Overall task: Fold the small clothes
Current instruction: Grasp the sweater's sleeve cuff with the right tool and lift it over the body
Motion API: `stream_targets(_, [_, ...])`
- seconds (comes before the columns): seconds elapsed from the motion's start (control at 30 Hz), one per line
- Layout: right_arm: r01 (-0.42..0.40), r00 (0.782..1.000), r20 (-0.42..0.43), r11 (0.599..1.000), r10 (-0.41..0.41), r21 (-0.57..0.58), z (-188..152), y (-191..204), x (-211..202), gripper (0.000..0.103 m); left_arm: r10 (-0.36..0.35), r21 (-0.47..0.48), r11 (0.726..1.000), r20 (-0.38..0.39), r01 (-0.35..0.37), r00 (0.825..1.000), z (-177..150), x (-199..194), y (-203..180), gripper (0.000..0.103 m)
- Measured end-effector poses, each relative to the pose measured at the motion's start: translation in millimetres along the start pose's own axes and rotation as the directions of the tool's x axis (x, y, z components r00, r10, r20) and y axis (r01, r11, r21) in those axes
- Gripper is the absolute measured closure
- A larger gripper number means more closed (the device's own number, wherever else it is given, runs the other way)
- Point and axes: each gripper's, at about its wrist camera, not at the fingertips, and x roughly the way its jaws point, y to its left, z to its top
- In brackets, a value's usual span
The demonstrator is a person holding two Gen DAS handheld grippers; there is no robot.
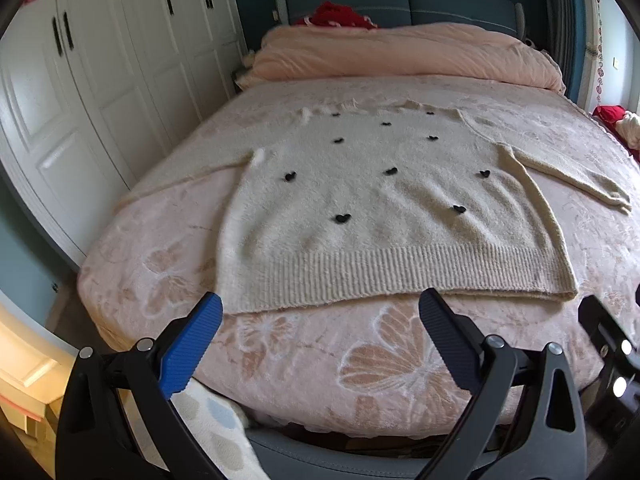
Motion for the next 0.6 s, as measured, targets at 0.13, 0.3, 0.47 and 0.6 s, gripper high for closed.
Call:
stream_targets(0.13, [-0.098,0.995,0.013,0.986,0.098,0.134,25.1,-64.4,25.9,0.005,-0.107,-0.105,0.989,-0.025,0.104,0.994,14.4,20.5,16.6,0.007])
stream_targets(0.3, [-0.194,0.979,0.04,0.835,0.202,0.515,63.8,-219.5,99.6,0.005,-0.162,-0.177,0.971,0.001,0.16,0.987,36.8,56.5,28.1,0.007])
stream_targets(0.47, [-0.074,0.997,0.063,0.756,0.043,0.651,92.4,-336.9,165.7,0.017,-0.179,-0.19,0.966,0.003,0.176,0.984,57.0,103.0,17.0,0.007])
stream_targets(0.6, [-0.018,0.999,0.043,0.663,-0.021,0.748,98.7,-395.2,212.4,0.027,-0.218,-0.189,0.958,0.001,0.214,0.976,64.1,131.5,2.6,0.007])
